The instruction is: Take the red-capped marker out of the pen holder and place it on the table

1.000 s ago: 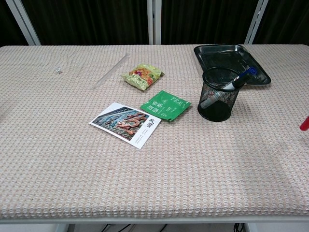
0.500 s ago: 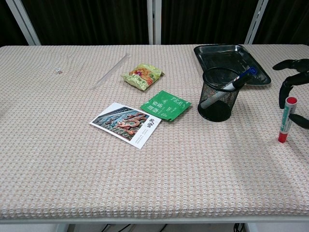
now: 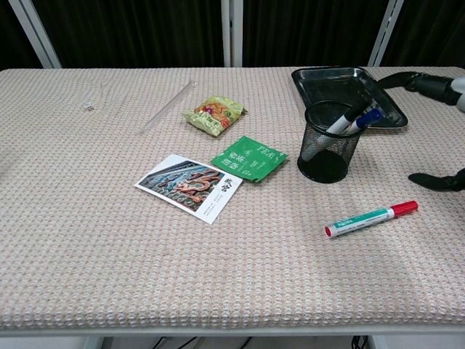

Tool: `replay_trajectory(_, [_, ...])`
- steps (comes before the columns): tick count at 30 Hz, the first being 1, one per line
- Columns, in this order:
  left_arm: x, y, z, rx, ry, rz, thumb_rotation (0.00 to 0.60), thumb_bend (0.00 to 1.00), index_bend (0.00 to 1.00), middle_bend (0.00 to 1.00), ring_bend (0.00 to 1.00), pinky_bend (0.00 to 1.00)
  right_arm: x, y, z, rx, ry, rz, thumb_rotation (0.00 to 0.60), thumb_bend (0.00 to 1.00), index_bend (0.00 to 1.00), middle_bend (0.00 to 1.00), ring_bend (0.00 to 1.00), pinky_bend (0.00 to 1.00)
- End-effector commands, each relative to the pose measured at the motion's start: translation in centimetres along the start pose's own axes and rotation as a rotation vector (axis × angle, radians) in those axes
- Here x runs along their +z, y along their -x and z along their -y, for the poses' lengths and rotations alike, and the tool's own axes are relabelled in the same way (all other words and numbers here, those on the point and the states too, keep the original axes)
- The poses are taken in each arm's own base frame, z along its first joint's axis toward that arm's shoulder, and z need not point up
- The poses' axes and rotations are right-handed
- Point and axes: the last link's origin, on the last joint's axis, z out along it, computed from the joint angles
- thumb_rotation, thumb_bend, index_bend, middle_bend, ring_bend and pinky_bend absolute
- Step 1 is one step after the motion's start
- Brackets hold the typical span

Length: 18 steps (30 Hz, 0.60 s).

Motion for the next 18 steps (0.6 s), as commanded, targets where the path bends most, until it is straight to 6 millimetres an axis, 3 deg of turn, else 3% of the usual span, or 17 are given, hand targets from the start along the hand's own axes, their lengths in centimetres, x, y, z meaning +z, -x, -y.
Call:
replay_trajectory(1, [0.0,0.0,-0.1,0.001,0.002,0.000,0.600,0.10,0.08,0.00,0.00,0.00,-1.7,-2.2,-1.6,0.014,0.033,-0.084,0.600,0.19,0.00,0.00,0.00,0.00])
replay_trajectory(6, [0.2,0.0,-0.3,0.002,0.009,0.000,0.600,0.10,0.08,0.00,0.00,0.00,-4.3,-4.3,-6.0,-0.007,0.142,-0.168,0.600,0.19,0.00,0.00,0.00,0.00])
replay_trajectory(11, [0.4,-0.2,-0.8,0.009,0.034,-0.027,0.600,0.10,0.08,0.00,0.00,0.00,-6.8,-5.0,-10.8,-0.158,0.291,-0.222,0.600,0.19,0.00,0.00,0.00,0.00])
replay_trajectory(14, [0.5,-0.4,-1.0,0.014,0.048,-0.049,0.600,0.10,0.08,0.00,0.00,0.00,-7.6,-5.0,-12.3,-0.236,0.362,-0.244,0.600,0.19,0.00,0.00,0.00,0.00])
replay_trajectory(18, [0.5,-0.6,-1.1,0.025,0.052,-0.057,0.600,0.10,0.08,0.00,0.00,0.00,-7.7,-4.9,-12.9,-0.294,0.419,-0.251,0.600,0.19,0.00,0.00,0.00,0.00])
